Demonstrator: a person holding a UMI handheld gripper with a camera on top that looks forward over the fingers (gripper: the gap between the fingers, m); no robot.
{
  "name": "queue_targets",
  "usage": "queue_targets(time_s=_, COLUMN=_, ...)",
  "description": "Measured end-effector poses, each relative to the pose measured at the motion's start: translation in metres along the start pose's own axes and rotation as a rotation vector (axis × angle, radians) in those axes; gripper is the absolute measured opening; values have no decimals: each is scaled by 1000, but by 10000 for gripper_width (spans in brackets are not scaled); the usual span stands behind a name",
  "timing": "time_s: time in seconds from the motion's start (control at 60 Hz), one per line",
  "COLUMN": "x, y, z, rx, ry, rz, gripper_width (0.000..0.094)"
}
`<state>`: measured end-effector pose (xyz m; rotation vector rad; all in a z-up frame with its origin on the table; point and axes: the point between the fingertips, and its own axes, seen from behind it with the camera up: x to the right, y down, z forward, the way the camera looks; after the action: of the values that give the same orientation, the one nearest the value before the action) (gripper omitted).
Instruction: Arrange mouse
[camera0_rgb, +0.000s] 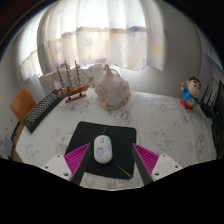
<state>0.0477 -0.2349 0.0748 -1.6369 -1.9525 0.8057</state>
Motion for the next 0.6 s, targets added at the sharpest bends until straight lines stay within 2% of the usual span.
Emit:
queue_targets(time_s=0.267, x=59, y=3, z=-119, rx=-15, ry=67, rz=30, gripper_width=852)
queue_targets(time_s=0.367, x=79, y=5, z=-143, rx=13, ry=107, rz=28, gripper_width=854)
queue_targets(time_s=0.6, x=100, y=27, z=-182, rx=38, ry=128, rz=30, gripper_width=853)
